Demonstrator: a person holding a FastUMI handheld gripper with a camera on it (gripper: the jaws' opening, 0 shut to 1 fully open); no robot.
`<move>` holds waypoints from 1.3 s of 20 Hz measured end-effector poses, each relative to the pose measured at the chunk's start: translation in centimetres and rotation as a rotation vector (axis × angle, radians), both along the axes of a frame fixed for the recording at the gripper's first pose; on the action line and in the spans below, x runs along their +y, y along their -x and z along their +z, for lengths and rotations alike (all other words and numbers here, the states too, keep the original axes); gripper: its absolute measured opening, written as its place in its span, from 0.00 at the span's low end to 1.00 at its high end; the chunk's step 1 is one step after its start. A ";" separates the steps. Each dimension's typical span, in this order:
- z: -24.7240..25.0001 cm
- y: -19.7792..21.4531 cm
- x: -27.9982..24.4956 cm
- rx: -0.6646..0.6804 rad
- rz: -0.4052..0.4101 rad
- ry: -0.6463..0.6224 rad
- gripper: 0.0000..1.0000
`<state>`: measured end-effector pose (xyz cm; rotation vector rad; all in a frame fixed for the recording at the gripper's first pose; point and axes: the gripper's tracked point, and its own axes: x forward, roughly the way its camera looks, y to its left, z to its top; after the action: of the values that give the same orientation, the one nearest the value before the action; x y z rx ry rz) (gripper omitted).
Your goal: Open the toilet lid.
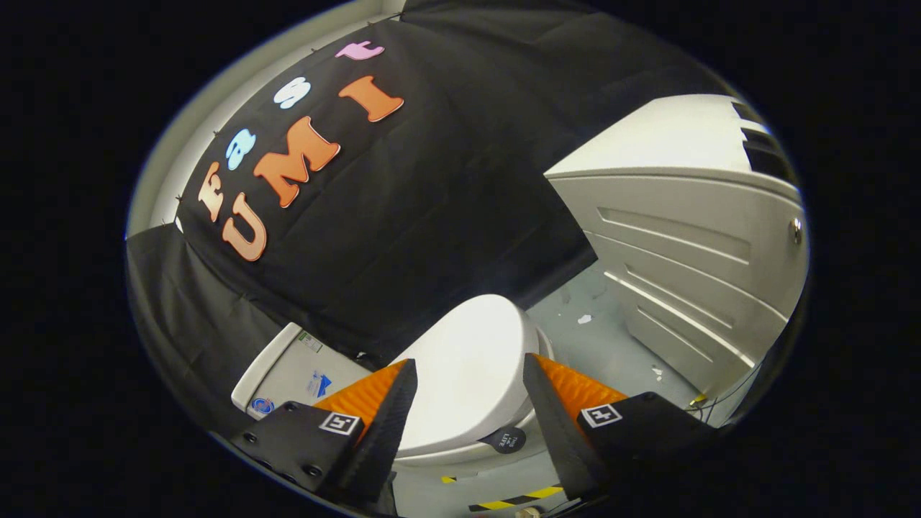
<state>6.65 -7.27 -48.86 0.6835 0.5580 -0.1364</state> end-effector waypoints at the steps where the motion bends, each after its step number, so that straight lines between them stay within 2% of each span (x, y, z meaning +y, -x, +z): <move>1: -0.7 0.2 0.2 0.007 -0.005 -0.022 0.96; 5: -4.2 1.6 1.0 0.043 0.016 -0.027 0.96; 7: -5.8 2.4 1.5 0.083 0.017 -0.083 0.96; 9: -6.9 2.5 1.8 0.102 -0.014 -0.188 0.96; 13: -10.5 2.5 1.5 0.162 -0.124 -0.382 0.96; 15: -11.4 2.5 1.7 0.190 -0.145 -0.427 0.96; 17: -11.5 2.5 2.3 0.205 -0.129 -0.436 0.96; 22: -13.2 3.4 5.8 0.310 -0.019 -0.468 0.93; 25: -13.8 3.3 5.5 0.328 -0.012 -0.453 0.82; 26: -13.9 3.2 5.5 0.326 -0.014 -0.457 0.74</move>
<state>3.50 -1.75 -62.75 1.1200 0.9120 -0.1353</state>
